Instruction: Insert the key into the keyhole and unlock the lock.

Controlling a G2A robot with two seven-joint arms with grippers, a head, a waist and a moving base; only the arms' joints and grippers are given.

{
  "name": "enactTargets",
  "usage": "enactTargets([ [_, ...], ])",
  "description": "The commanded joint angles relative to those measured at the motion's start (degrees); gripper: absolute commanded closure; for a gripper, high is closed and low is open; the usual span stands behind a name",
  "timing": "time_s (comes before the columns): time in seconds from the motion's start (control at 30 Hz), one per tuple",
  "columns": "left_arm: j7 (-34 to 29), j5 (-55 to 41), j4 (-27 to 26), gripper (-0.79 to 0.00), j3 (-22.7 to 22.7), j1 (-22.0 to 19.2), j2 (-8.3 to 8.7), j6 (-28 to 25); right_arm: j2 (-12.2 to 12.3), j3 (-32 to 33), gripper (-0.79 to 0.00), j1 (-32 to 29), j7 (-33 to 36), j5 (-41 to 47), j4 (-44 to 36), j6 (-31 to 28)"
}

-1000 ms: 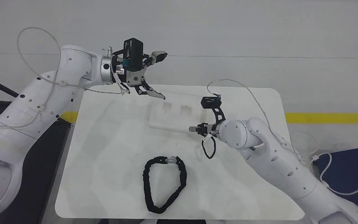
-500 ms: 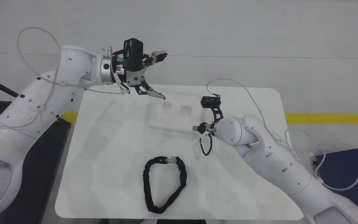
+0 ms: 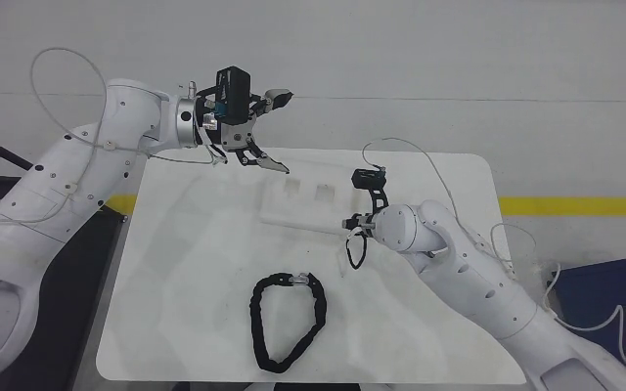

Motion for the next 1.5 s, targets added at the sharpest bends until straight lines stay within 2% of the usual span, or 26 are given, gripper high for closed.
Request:
enactTargets([
  [0.0,0.0,0.0,0.0,-0.785,0.0,0.0,0.0,0.0,-0.13,0.13,-0.308,-0.09,-0.05,-0.02,0.23,0.11],
  [0.03,0.0,0.0,0.0,-0.785,0.0,0.0,0.0,0.0,-0.2,0.18,-0.308,-0.09,-0.05,-0.1,0.33,0.19],
  [0.07,0.0,0.0,0.0,-0.785,0.0,0.0,0.0,0.0,-0.27,0.23,-0.246,-0.09,0.05,-0.21,0.53,0.46],
  [0.17,0.0,0.0,0.0,-0.785,0.0,0.0,0.0,0.0,-0.48,0.28,-0.228,0.1,0.64,-0.58,0.93,1.26],
  [0.23,0.0,0.0,0.0,-0.785,0.0,0.0,0.0,0.0,-0.6,0.3,-0.172,0.27,1.06,-0.94,1.19,1.75],
  [0.33,0.0,0.0,0.0,-0.785,0.0,0.0,0.0,0.0,-0.81,0.33,-0.142,0.49,1.68,-1.23,1.61,2.31],
  [0.53,0.0,0.0,0.0,-0.785,0.0,0.0,0.0,0.0,-1.23,0.4,0.0,0.88,2.42,-1.68,2.68,2.4],
  [0.83,0.0,0.0,0.0,-0.785,0.0,0.0,0.0,0.0,-1.4,1.07,0.0,1.39,3.79,-4.02,2.5,3.16],
  [1.1,0.0,0.0,0.0,-0.785,0.0,0.0,0.0,0.0,-0.48,3.08,0.0,1.2,6.47,-7.82,0.17,2.82],
  [1.3,0.0,0.0,0.0,-0.785,0.0,0.0,0.0,0.0,1.56,10.0,0.0,-1.94,9.26,-6.7,-6.42,-0.33],
  [1.4,0.0,0.0,0.0,-0.785,0.0,0.0,0.0,0.0,2.97,15.51,0.0,-5.28,10.53,-4.71,-10.78,-4.32],
  [1.47,0.0,0.0,0.0,-0.785,0.0,0.0,0.0,0.0,3.72,20.31,0.0,-8.35,10.35,0.31,-13.75,-8.24],
])
